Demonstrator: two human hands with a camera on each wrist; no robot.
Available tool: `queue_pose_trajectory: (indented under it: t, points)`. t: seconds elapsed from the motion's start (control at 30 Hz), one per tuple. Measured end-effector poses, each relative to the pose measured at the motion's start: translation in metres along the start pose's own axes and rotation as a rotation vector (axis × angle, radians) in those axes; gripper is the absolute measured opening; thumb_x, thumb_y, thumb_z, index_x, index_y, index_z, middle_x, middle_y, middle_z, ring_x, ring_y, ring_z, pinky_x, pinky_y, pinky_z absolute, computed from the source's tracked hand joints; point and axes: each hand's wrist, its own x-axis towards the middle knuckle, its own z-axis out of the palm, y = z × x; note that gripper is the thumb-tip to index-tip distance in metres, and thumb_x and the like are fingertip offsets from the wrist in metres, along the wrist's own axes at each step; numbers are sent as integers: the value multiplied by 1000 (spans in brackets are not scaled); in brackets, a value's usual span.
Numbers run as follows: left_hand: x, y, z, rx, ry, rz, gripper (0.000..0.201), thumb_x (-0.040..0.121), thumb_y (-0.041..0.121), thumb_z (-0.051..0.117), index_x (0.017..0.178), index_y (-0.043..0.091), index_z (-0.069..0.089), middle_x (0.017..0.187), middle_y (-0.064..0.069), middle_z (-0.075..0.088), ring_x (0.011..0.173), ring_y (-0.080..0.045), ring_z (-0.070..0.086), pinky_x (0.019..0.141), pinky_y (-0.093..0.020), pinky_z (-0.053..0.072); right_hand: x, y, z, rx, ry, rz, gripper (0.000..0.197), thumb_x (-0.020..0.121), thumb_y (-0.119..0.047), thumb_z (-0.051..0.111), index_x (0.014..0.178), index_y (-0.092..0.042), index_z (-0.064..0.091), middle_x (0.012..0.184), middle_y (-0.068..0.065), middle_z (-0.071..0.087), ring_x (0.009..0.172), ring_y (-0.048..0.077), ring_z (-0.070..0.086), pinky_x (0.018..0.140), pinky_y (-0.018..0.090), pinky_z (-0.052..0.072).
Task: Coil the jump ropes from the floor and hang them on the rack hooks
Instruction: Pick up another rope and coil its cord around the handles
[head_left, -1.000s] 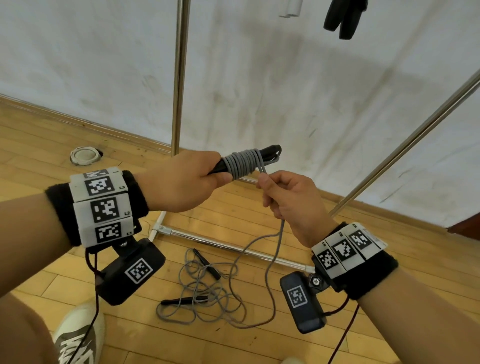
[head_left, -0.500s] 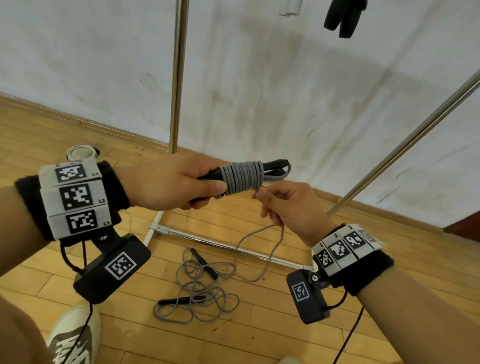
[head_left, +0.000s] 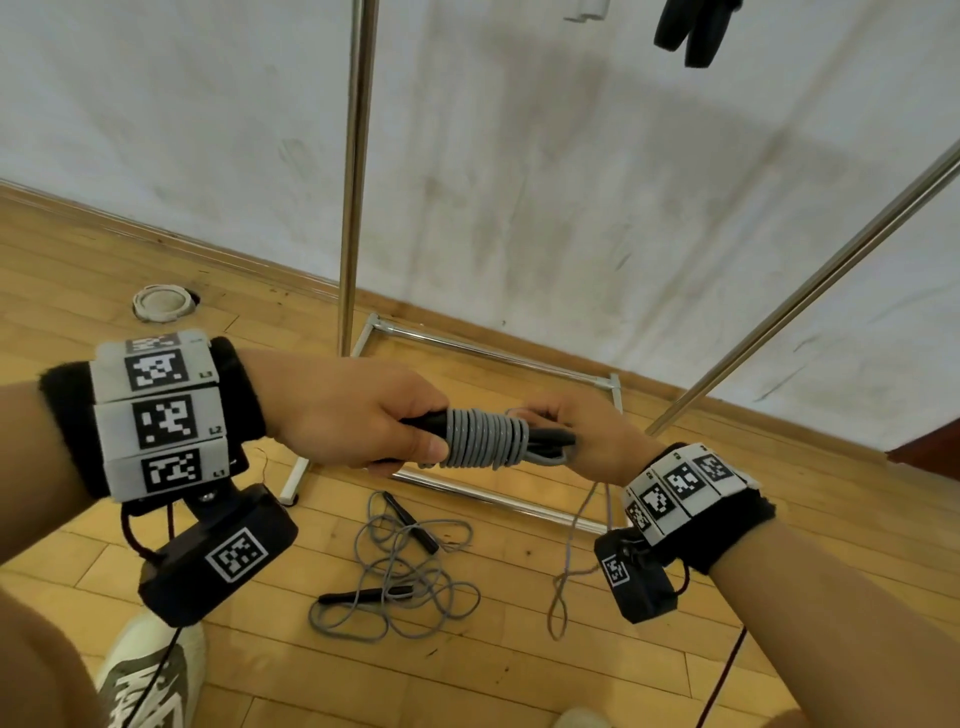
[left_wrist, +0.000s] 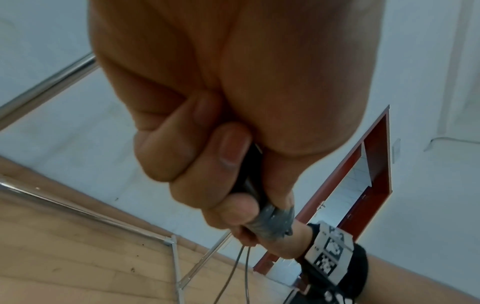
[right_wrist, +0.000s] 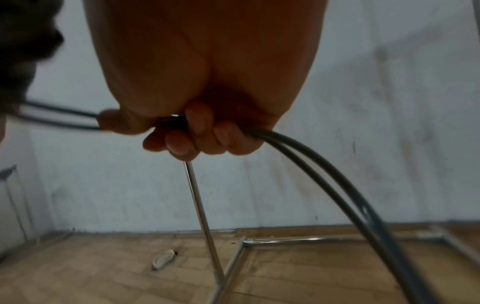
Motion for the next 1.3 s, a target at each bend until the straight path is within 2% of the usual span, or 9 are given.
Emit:
queue_pose_trajectory:
  t: [0.07,0.2,0.33,0.53,0.7,0.83,1.0,1.17,1.3]
  points:
    - [3,-3,1,38,-17,-33,20,101,31,50,88,17,55,59,11,56,54,-6,48,56,-22,43,1,-3,-2,114,41,50,45,92,-52,53,84,-9,64,64,2,55,59,14,48,59,31,40]
    - [11,-9,7,184,-12,-102,21,100,39,48,88,23,54,64,9,55,51,-1,47,54,-20,42,3,-10,-8,261,94,92,35,92,-37,65,81,-4,57,63,-6,44,57,6,39,57,22,36]
    - [17,-12,4,278,73,-156,22,101,42,46,88,25,51,70,7,55,56,-5,49,54,-19,40,4,-20,-17,493,182,125,32,99,-28,55,72,-12,60,51,-17,48,47,-2,43,50,8,36]
    - [26,-16,-6,314,223,-185,22,102,40,44,92,23,52,77,1,60,62,-12,53,56,-23,41,-4,-21,-28,595,215,127,21,96,-6,51,83,-3,67,55,-6,53,49,6,40,48,16,33]
    - [27,-21,-10,230,374,-157,21,101,37,45,86,23,51,71,2,58,56,-10,52,49,-19,39,-14,-22,-22,664,181,32,34,95,7,49,108,-15,71,79,4,71,64,10,52,57,22,44]
    - [23,-18,-9,82,424,-75,18,100,33,49,84,24,52,65,5,58,46,-1,51,45,-14,43,-20,-18,-14,656,210,52,27,94,3,57,110,-13,71,88,7,75,66,10,57,59,22,47]
    - [13,-10,-5,-50,330,8,16,100,29,51,85,25,54,61,5,59,52,-8,56,55,-26,51,-27,-12,-9,673,108,114,14,95,-7,60,100,-7,73,82,4,76,55,8,56,46,19,40]
    - [3,1,-4,-127,223,87,13,101,25,50,89,21,54,61,5,58,50,-10,52,50,-24,47,-30,-7,-8,444,30,82,32,88,-51,56,79,-27,75,58,-2,64,48,10,50,51,21,42]
    - [-1,3,-1,-92,138,81,14,101,25,51,87,22,53,59,8,57,51,-8,52,51,-23,46,-27,-1,-6,236,6,6,19,96,-38,59,81,-37,70,67,-9,64,59,8,53,58,25,45]
